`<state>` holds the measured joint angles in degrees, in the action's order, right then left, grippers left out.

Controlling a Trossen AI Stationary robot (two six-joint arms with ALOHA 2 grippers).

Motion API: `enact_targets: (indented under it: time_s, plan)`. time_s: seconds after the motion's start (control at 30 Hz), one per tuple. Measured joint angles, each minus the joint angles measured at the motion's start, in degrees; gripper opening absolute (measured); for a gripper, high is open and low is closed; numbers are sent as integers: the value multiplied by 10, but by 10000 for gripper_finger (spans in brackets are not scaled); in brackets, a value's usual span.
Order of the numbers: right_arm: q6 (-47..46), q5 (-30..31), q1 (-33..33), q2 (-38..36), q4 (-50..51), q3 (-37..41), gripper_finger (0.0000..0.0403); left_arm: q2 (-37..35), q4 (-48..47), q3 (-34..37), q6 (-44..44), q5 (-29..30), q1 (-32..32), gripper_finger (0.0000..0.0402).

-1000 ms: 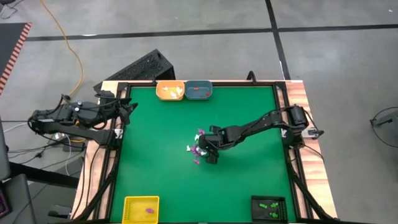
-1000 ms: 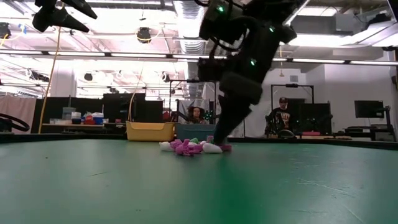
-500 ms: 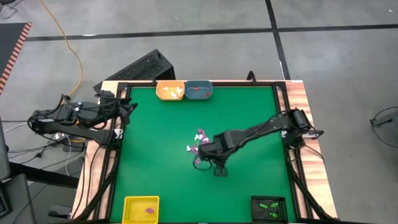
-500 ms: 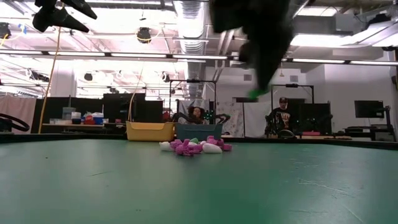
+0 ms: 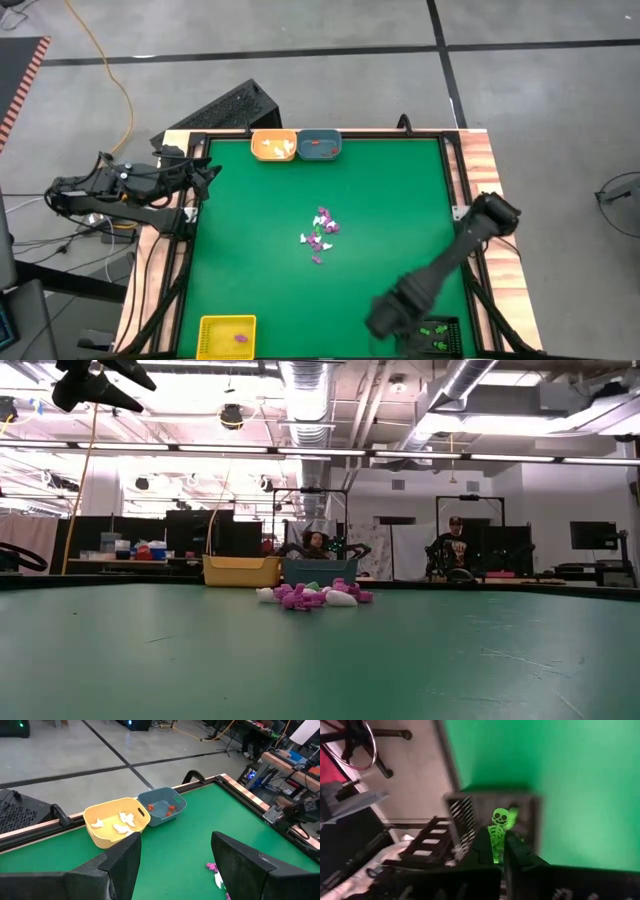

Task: Sort Halloween decoration
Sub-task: Put the green skeleton into the black bin

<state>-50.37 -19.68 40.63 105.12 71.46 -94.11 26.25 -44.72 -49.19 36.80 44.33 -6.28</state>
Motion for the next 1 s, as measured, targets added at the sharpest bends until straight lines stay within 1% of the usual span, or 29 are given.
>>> enact_targets:
  time_s: [0.13,0.23,0.47,0.57,0.63,0.8,0.9,1.0]
  plan:
    - [-106,0,59,-3,-7,0,8,0,0,0,1,0,0,231]
    - [-154,2,88,-3,-13,0,8,0,3,0,1,0,0,231]
    - [-222,80,120,-3,-36,3,8,0,7,0,3,0,0,231]
    - [-252,98,130,-4,-46,26,8,0,7,0,3,0,0,231]
    - [-267,89,139,-5,-61,48,8,0,7,0,3,0,0,231]
    - [-308,78,159,-18,-146,107,8,0,7,0,3,1,0,231]
    - [-342,98,166,-29,-185,134,8,0,8,0,3,1,0,231]
    - [-381,126,170,-39,-166,150,10,0,8,0,3,6,0,231]
